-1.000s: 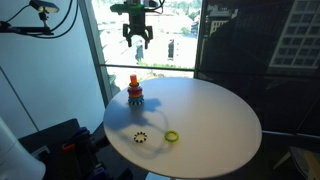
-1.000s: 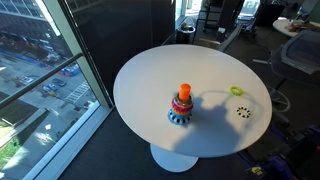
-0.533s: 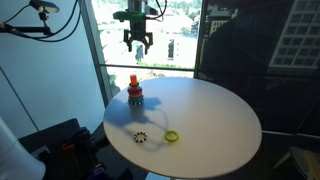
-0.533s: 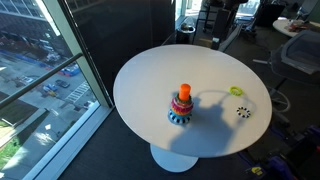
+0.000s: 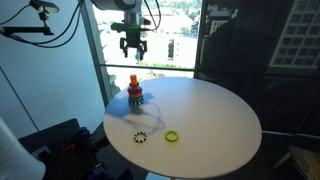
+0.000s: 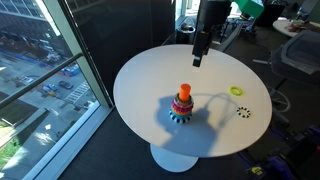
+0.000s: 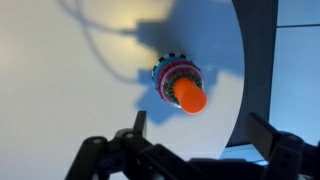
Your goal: Remove the green ring from the orange rod and put it on the table
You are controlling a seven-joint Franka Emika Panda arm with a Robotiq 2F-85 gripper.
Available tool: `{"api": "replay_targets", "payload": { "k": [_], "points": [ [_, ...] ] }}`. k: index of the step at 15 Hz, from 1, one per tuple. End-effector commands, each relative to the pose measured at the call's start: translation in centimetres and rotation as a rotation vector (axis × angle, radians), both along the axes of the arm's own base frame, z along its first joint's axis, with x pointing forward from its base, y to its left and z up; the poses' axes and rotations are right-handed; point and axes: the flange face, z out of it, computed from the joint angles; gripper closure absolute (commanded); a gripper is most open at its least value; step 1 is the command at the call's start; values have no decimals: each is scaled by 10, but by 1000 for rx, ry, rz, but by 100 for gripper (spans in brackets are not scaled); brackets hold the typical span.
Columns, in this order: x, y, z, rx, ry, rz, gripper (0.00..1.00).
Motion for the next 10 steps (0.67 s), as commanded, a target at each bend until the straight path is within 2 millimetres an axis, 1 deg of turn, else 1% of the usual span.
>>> {"api": "replay_targets", "payload": {
  "k": [1, 5, 10],
  "points": [
    [0, 24, -14, -26, 1, 21, 0],
    [-6, 40, -37, -70, 26, 52, 0],
    [-4, 46, -64, -110, -2, 56, 0]
  ]
}}
